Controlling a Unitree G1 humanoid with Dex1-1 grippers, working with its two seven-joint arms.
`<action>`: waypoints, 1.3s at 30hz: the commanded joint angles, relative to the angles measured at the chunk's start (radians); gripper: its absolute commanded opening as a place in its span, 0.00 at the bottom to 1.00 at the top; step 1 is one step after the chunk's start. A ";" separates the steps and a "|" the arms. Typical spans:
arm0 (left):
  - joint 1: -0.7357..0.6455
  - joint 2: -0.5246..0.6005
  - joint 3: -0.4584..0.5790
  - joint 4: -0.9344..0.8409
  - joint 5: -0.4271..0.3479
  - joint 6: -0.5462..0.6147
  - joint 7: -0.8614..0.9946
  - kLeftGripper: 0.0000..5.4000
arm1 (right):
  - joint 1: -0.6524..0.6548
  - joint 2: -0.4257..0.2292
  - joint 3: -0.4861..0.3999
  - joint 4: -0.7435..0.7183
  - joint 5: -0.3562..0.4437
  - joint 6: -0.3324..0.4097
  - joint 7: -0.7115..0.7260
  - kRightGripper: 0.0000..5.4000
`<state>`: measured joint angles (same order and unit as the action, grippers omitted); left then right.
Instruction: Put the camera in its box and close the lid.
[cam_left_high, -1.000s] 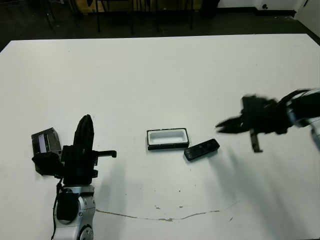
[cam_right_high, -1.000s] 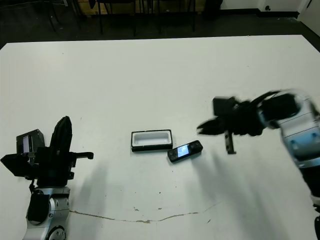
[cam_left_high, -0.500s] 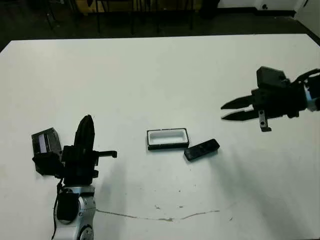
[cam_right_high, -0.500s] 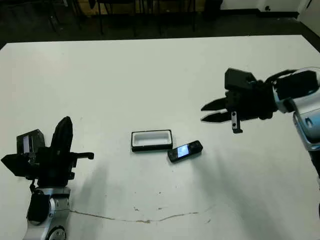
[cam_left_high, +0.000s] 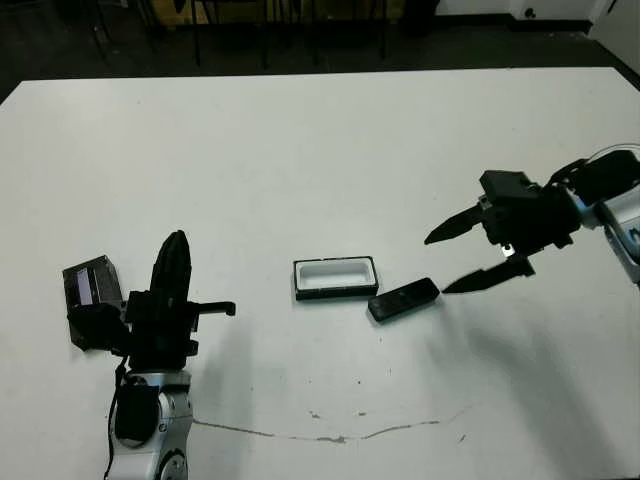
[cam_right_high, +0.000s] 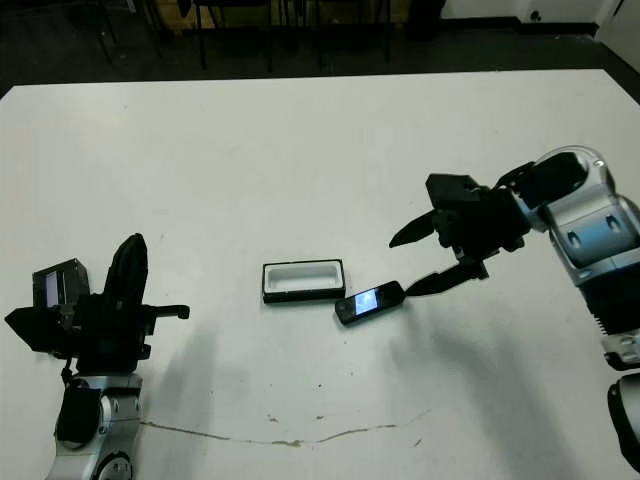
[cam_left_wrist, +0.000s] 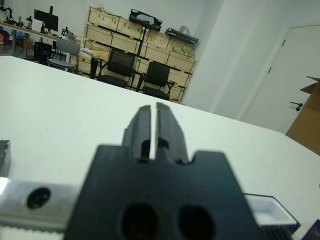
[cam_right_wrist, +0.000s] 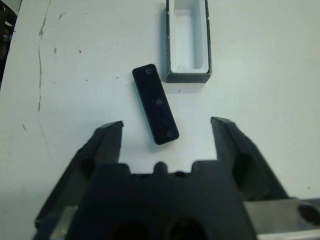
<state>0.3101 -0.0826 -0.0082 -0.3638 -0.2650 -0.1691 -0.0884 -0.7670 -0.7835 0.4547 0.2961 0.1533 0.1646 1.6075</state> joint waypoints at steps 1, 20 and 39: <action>0.021 0.004 0.004 0.011 0.006 0.011 0.004 0.00 | -0.016 0.013 0.034 0.026 -0.017 -0.025 0.007 0.86; 0.027 -0.002 0.002 0.009 0.018 0.010 0.008 0.00 | 0.012 0.091 0.053 0.113 -0.054 -0.056 0.007 1.00; 0.031 0.002 0.003 0.011 0.018 0.006 0.001 0.00 | 0.042 0.142 0.047 0.158 -0.120 -0.029 0.005 1.00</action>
<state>0.3137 -0.0831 -0.0083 -0.3664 -0.2508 -0.1666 -0.0893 -0.7420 -0.6476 0.5042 0.4526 0.0444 0.1314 1.6081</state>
